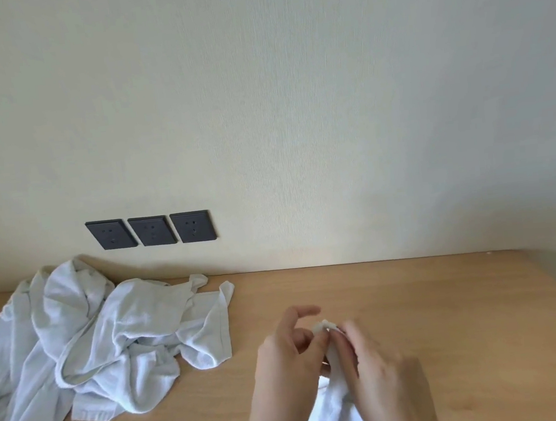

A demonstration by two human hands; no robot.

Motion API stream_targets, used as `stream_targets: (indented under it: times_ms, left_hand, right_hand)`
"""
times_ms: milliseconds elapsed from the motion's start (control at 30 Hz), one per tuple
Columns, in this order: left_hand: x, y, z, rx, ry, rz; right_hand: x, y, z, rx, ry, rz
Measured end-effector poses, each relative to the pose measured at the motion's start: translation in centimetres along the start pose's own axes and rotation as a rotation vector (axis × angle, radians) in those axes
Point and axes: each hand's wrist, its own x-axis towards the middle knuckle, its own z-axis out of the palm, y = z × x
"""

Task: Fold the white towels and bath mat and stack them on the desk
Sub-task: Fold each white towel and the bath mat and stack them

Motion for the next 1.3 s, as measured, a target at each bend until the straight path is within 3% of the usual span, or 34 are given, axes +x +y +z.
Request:
stream_targets:
  times_ms: [167, 433, 600, 733, 833, 1100, 1167, 1233, 1300]
  left_hand:
    - [-0.3, 0.9, -1.2, 0.037, -0.099, -0.026]
    - [0.2, 0.8, -1.9, 0.061, -0.203, -0.073]
    - [0.4, 0.5, -2.1, 0.184, -0.256, -0.04]
    - [1.8, 1.9, -2.4, 0.11, -0.15, 0.007]
    - [3.7, 4.8, -3.6, -0.035, -0.006, 0.064]
    - [8.4, 9.3, -9.7, -0.062, 0.212, 0.134]
    - [8.4, 9.4, -11.0, -0.089, 0.201, 0.103]
    - [8.0, 9.4, -11.7, -0.077, 0.163, 0.06]
    - [7.3, 9.4, -12.2, -0.043, 0.13, 0.028]
  right_hand:
    - [0.1, -0.1, -1.2, 0.014, -0.076, -0.161]
    - [-0.7, 0.7, -0.5, 0.125, -0.009, -0.164]
    - [-0.7, 0.6, -0.7, 0.145, -0.11, -0.161]
    - [-0.5, 1.6, -0.8, 0.353, -0.315, 0.107]
    - [0.7, 3.6, -0.7, 0.28, -0.535, 0.379]
    - [5.8, 9.8, -2.5, 0.19, -0.61, 0.727]
    - [6.7, 11.3, -2.9, 0.33, -0.591, 0.881]
    - [7.7, 11.8, -3.5, 0.656, -0.512, 1.068]
    - [8.9, 11.5, -4.6, 0.93, -0.389, 1.129]
